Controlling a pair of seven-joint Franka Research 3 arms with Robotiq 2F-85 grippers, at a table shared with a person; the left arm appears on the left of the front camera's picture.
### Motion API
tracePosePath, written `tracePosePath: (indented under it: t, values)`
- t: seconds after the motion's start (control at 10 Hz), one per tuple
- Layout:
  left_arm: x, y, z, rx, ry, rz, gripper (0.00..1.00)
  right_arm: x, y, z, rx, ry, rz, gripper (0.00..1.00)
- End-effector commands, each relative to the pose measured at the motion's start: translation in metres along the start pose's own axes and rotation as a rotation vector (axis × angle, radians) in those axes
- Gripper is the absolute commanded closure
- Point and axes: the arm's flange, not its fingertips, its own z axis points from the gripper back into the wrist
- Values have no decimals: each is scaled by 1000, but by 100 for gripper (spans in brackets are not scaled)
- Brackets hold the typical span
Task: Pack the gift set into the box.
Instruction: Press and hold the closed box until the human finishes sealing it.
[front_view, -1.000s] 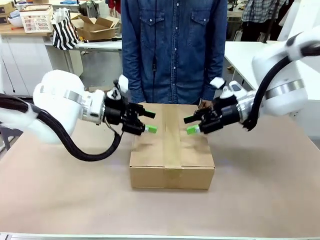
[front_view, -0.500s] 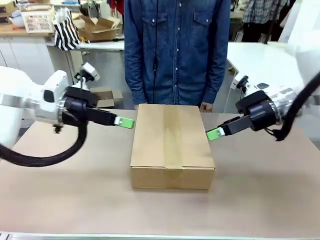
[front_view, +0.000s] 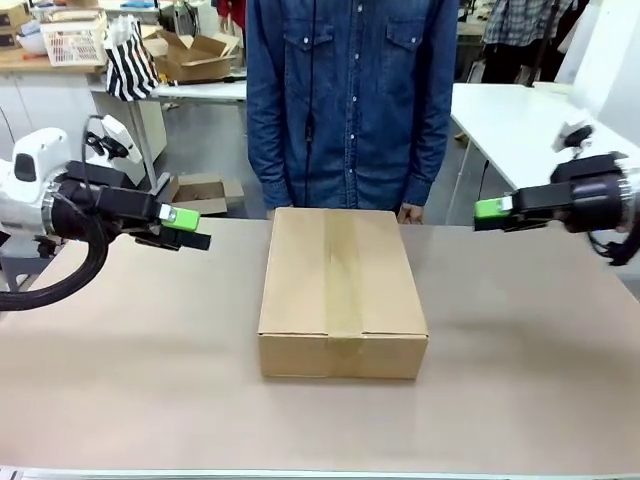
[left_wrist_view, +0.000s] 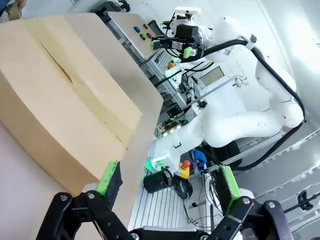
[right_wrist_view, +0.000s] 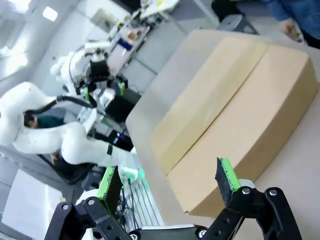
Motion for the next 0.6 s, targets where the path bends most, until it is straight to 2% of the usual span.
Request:
tracePosePath:
  t: [0.0,0.5]
  values:
    - [5,-9,-19,29,11,-38,0,-2,16,-24,33,89,34,0]
    - [5,-9,-19,29,11,-38,0,-2,16,-24,33,89,34,0]
